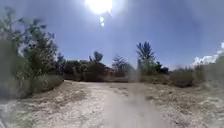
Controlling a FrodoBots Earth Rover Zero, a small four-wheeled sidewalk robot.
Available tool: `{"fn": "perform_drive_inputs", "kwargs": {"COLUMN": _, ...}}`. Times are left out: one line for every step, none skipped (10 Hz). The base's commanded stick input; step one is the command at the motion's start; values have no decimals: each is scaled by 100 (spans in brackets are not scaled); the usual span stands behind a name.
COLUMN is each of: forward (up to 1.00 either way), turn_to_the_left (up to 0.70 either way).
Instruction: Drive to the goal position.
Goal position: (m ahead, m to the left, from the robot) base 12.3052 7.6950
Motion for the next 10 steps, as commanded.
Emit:
{"fn": "perform_drive_inputs", "kwargs": {"forward": 44, "turn_to_the_left": 2}}
{"fn": "perform_drive_inputs", "kwargs": {"forward": 44, "turn_to_the_left": 2}}
{"fn": "perform_drive_inputs", "kwargs": {"forward": 44, "turn_to_the_left": 2}}
{"fn": "perform_drive_inputs", "kwargs": {"forward": 44, "turn_to_the_left": 2}}
{"fn": "perform_drive_inputs", "kwargs": {"forward": 44, "turn_to_the_left": 2}}
{"fn": "perform_drive_inputs", "kwargs": {"forward": 44, "turn_to_the_left": 2}}
{"fn": "perform_drive_inputs", "kwargs": {"forward": 44, "turn_to_the_left": 2}}
{"fn": "perform_drive_inputs", "kwargs": {"forward": 44, "turn_to_the_left": 2}}
{"fn": "perform_drive_inputs", "kwargs": {"forward": 44, "turn_to_the_left": 2}}
{"fn": "perform_drive_inputs", "kwargs": {"forward": 44, "turn_to_the_left": 2}}
